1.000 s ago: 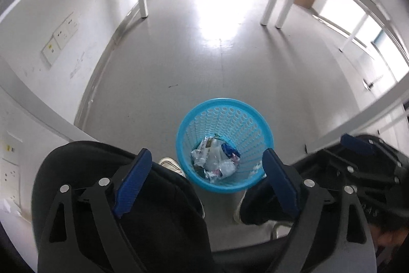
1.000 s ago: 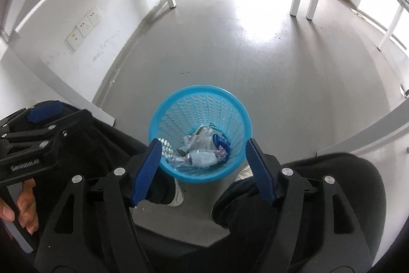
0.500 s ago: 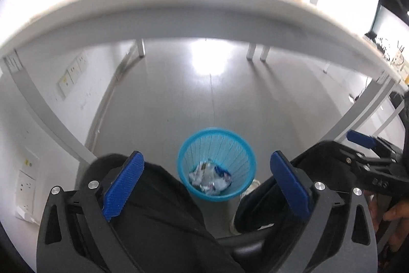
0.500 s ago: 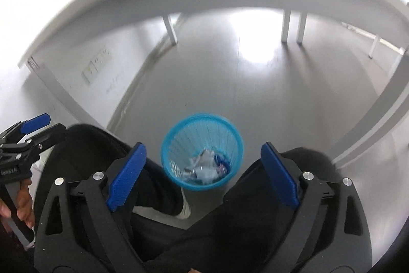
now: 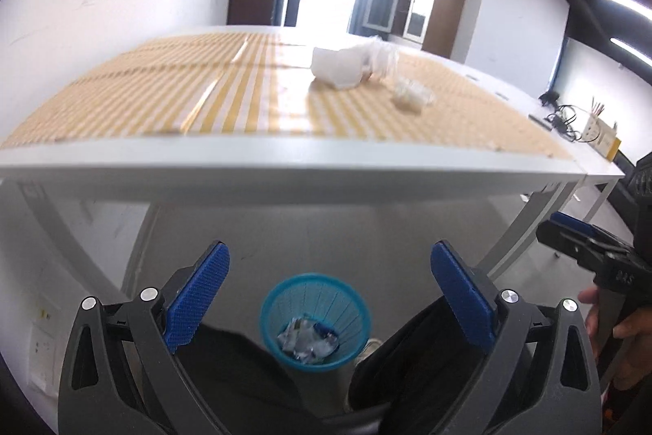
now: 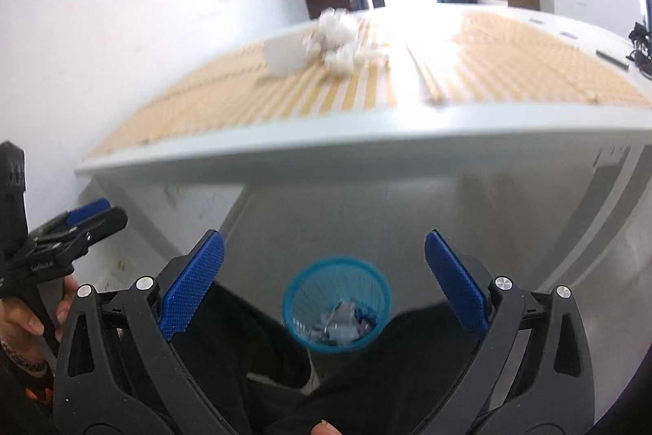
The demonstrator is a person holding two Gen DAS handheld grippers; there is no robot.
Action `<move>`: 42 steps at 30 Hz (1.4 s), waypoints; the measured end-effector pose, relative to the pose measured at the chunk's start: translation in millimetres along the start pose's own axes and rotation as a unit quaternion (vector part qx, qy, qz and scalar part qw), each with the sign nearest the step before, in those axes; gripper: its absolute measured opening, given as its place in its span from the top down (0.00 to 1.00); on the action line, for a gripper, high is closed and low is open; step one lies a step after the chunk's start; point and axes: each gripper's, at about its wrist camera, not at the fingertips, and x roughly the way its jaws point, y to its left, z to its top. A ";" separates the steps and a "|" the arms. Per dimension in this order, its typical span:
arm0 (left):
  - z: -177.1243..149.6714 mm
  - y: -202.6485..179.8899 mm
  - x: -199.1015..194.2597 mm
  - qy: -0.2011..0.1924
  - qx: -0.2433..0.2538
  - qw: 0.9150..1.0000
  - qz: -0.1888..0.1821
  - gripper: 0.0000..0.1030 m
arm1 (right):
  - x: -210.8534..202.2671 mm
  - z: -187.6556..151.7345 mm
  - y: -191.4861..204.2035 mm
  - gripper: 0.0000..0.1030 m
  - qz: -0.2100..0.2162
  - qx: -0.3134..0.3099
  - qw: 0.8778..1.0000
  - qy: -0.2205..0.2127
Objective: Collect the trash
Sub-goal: 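Raise both open tools back toward the remaining trash on the table, then grasp the white cup with the left tool while the right tool grasps a white tissue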
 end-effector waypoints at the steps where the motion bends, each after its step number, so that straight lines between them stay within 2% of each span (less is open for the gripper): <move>1: 6.7 -2.2 -2.2 -0.006 0.003 1.000 0.001 0.06 | -0.1 7.8 -1.4 0.09 -0.001 0.001 1.000 -0.008; 6: 41.4 -3.4 -0.1 -0.038 0.008 0.999 0.015 0.06 | 10.6 39.8 0.1 0.09 -0.006 -0.002 1.000 -0.025; 12: 77.9 6.1 30.5 -0.034 -0.012 0.999 0.013 0.06 | 33.8 65.1 -5.8 0.09 -0.015 0.008 0.999 -0.032; 21: 120.9 14.8 72.7 -0.035 -0.009 0.999 0.029 0.06 | 87.7 109.0 1.5 0.09 -0.021 -0.010 1.000 -0.010; 25: 138.3 21.7 87.6 -0.027 -0.025 0.999 0.028 0.06 | 110.2 127.3 -0.5 0.13 -0.027 -0.014 1.000 0.002; 29: 150.1 22.4 106.4 -0.021 -0.005 0.999 0.033 0.06 | 130.7 143.7 -0.9 0.14 -0.030 -0.019 0.999 0.015; 31: 155.6 27.0 123.0 -0.002 0.002 0.999 0.040 0.06 | 142.4 149.6 -2.1 0.18 -0.027 -0.016 0.999 0.025; 34: 164.2 34.3 141.8 0.022 -0.021 0.999 0.031 0.06 | 159.8 157.3 -4.9 0.23 -0.031 -0.015 0.999 0.042; 39: 180.4 18.0 162.8 0.032 0.005 0.999 0.041 0.06 | 175.7 164.2 -9.1 0.33 -0.033 -0.022 0.997 0.062; 42: 187.2 9.2 177.9 0.049 0.013 0.998 0.040 0.06 | 181.9 167.2 -8.7 0.33 -0.024 -0.025 0.997 0.070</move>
